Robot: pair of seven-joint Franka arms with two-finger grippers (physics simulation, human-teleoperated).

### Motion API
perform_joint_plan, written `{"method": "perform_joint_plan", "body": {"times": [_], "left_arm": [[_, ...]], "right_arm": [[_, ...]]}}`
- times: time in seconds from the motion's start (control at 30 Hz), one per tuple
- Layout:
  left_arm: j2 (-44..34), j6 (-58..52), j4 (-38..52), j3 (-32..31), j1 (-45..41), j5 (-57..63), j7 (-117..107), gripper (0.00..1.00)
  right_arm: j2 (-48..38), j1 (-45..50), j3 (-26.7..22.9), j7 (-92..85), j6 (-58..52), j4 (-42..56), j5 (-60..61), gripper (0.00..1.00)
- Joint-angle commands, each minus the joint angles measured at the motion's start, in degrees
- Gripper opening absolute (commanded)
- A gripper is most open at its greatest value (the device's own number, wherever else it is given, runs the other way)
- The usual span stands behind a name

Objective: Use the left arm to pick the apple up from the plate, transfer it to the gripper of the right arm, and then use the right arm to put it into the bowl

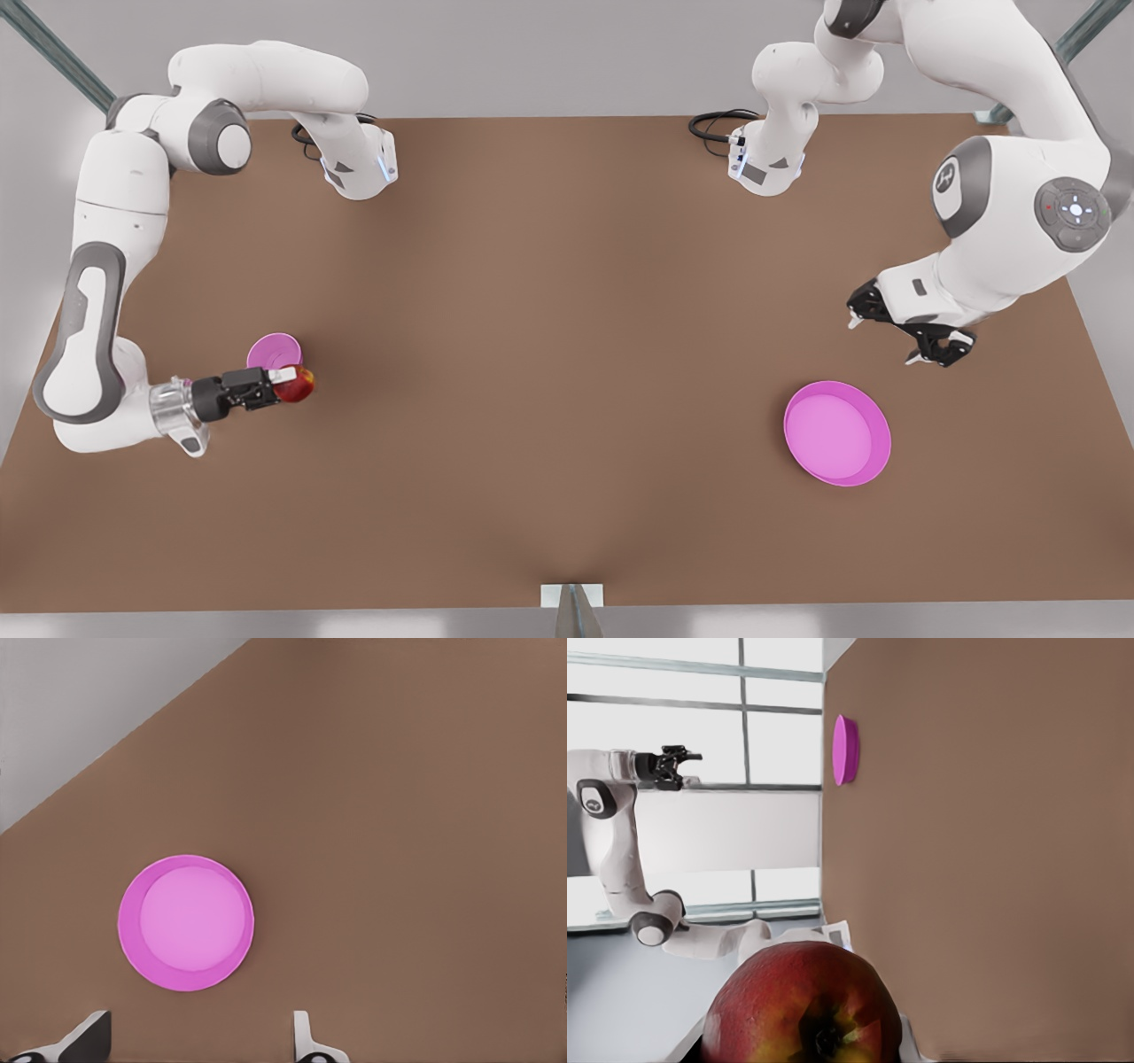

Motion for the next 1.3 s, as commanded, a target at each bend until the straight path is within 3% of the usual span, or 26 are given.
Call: {"method": "perform_joint_plan", "body": {"times": [0.0,0.3,0.63,1.27], "left_arm": [[0.6,-0.3,0.6,0.0,0.0,0.0,-37.4,1.0],[0.4,-0.7,0.6,0.0,0.0,0.8,-37.4,1.0],[0.6,-0.6,0.6,0.0,0.0,0.8,-37.3,1.0],[1.3,-0.3,0.6,0.0,0.0,0.8,-37.4,1.0]], "right_arm": [[-0.1,-1.1,0.0,-6.9,-2.3,0.0,-2.4,0.68],[-1.1,-5.9,0.7,-13.2,-4.9,-1.4,-14.8,0.68],[-2.2,-5.9,0.7,-18.2,3.2,-0.9,-25.9,0.68],[-0.5,-5.5,1.0,-19.3,15.0,-2.7,-33.5,0.69]]}}
